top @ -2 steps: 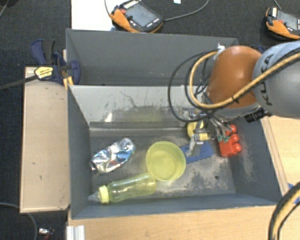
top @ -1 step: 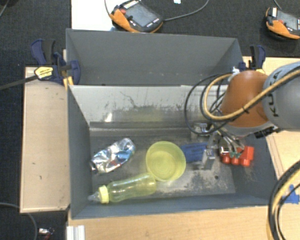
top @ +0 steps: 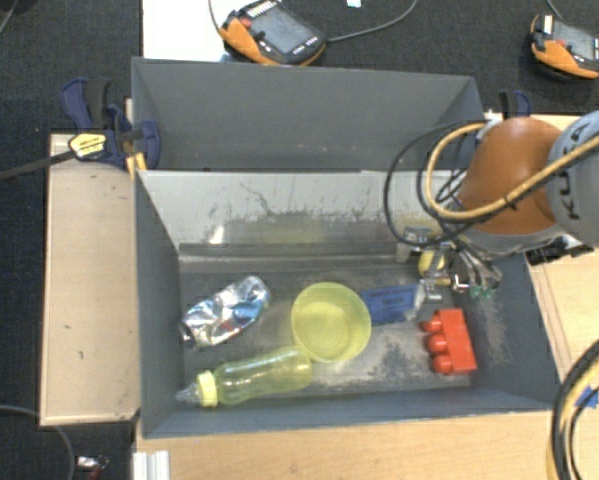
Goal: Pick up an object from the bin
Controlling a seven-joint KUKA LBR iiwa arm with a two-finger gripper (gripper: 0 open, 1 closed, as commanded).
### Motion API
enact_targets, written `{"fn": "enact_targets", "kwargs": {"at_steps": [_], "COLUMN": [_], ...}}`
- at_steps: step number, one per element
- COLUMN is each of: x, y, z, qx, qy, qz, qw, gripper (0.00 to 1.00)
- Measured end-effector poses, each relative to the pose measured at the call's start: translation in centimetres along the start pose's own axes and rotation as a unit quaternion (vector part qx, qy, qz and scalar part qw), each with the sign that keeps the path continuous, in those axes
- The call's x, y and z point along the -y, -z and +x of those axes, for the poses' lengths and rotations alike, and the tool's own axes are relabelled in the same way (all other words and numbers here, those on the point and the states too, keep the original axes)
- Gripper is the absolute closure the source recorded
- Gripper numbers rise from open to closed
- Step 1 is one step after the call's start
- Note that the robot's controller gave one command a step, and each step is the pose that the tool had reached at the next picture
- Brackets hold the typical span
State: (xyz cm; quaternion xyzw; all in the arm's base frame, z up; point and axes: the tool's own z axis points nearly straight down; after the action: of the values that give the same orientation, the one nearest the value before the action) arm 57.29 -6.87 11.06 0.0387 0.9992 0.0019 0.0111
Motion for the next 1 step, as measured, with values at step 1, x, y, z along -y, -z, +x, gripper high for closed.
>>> {"fn": "enact_targets", "kwargs": {"at_steps": [1], "x": [-0.80], "y": [-3.52], "z": [0.81], "qx": [-0.0088], "qy": [0.040], "qz": [0.001], "qw": [0.9992], "gripper": [0.00]}}
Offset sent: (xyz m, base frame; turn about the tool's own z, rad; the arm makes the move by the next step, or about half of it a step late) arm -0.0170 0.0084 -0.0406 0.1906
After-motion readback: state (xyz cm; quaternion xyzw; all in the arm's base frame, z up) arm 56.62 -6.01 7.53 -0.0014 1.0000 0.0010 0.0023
